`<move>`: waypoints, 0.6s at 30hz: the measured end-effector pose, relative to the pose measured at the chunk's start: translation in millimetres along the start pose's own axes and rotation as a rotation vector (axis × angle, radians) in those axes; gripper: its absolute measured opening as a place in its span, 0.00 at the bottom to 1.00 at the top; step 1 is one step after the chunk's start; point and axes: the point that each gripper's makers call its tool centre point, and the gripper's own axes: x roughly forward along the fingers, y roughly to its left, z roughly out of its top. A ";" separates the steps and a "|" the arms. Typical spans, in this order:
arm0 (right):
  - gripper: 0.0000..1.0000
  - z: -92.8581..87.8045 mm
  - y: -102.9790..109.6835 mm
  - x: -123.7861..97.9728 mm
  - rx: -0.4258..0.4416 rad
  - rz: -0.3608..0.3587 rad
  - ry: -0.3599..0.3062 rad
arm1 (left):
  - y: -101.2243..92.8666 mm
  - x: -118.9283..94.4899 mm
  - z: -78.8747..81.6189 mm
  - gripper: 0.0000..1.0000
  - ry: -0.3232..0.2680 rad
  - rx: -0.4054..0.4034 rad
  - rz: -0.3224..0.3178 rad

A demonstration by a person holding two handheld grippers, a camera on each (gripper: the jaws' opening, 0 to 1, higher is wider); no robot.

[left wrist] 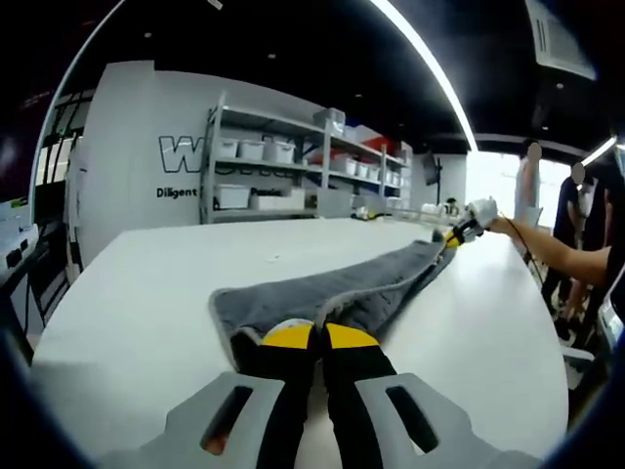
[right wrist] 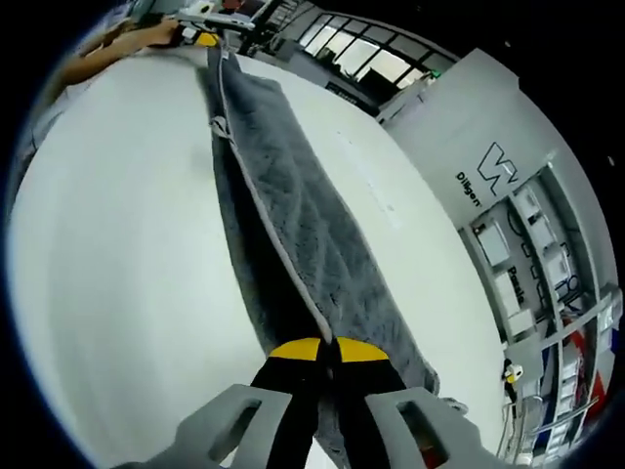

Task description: Open the folded towel by lifting each exposed corner and separating the folded layers until the towel lies flat within the target outline without major curled edges

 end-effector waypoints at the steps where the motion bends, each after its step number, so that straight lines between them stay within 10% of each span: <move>1: 0.00 -0.1 1.6 -2.2 -0.005 0.002 0.000 | -2.8 -1.6 -0.1 0.03 0.002 0.001 -0.002; 18: 0.00 -12.1 51.2 -50.3 -0.014 0.083 -0.027 | -31.3 -21.7 9.1 0.03 -0.030 -0.015 -0.038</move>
